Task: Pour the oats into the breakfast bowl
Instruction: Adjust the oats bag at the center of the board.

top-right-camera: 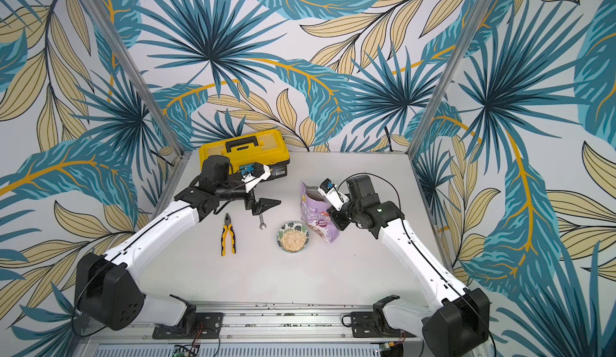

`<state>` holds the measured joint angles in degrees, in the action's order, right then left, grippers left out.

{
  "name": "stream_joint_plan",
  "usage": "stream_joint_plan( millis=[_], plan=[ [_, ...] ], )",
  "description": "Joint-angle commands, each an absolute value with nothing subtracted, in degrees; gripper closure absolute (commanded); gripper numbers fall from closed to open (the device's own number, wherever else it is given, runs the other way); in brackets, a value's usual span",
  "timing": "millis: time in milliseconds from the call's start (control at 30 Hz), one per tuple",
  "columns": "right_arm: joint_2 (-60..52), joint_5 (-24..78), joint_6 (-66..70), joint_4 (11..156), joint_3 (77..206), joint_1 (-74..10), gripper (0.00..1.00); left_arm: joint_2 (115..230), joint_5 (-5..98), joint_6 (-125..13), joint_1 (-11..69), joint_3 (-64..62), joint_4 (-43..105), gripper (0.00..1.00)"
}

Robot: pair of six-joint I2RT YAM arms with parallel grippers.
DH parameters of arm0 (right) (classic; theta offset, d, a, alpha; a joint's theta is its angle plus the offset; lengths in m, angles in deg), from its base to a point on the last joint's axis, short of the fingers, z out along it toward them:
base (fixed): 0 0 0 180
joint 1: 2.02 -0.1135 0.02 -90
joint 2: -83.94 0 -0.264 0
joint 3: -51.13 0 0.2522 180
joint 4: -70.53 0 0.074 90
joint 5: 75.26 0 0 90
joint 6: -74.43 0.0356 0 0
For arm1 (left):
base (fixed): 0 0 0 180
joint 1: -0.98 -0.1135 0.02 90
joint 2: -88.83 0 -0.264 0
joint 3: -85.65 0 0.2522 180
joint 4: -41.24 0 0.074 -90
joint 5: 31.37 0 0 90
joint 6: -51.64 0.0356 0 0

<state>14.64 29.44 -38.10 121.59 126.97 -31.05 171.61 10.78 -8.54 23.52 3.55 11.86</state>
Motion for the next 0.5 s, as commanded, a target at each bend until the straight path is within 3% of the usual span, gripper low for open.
stream_joint_plan(
  millis=[0, 233, 467],
  plan=[
    [16.0, 33.1, -44.6, 125.0, 129.2, -30.8, 1.0, 174.9, 7.8, 2.4, 25.9, -0.4, 5.9, 0.03],
    [16.3, 32.1, -47.9, 125.2, 128.0, -30.7, 1.0, 185.4, 4.9, 6.2, 27.5, -11.1, 0.0, 0.18],
    [16.3, 32.2, -48.0, 123.2, 126.7, -30.7, 1.0, 193.3, 3.1, 8.9, 28.0, -17.5, -1.0, 0.23]
  ],
)
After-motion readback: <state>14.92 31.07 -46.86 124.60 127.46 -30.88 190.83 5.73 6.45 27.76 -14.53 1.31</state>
